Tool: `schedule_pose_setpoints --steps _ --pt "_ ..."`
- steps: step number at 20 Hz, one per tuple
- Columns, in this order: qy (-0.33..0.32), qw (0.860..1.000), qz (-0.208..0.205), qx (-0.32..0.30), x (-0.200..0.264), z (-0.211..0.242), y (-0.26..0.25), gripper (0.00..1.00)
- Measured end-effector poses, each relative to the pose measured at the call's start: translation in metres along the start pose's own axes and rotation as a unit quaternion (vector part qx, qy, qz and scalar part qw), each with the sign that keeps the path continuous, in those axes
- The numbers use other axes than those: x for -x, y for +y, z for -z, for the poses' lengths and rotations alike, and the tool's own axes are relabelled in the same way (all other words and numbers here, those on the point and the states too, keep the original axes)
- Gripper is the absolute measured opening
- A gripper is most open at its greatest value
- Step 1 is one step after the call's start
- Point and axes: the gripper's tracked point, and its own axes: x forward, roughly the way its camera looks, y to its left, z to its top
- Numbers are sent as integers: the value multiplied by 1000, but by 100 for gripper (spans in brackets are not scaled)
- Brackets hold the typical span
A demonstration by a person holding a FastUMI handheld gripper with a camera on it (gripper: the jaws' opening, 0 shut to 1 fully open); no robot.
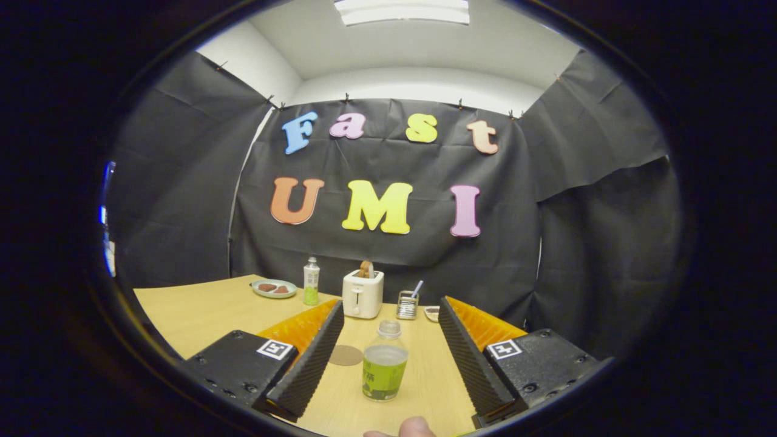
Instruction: Take the bottle from table, then pour the juice into the cup, finally place the bottle on the coaster
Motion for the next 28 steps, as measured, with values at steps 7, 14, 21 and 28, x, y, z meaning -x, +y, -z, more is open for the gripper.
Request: schedule_pose_setpoints --steps 7,14,21,28 --pt "34 999 -5 -28 0 28 -6 100" --pt "57 998 -21 -21 -2 62 -6 100" --pt "79 996 -26 -40 -27 112 -2 100" --pt "121 991 -18 -52 -61 149 8 100"
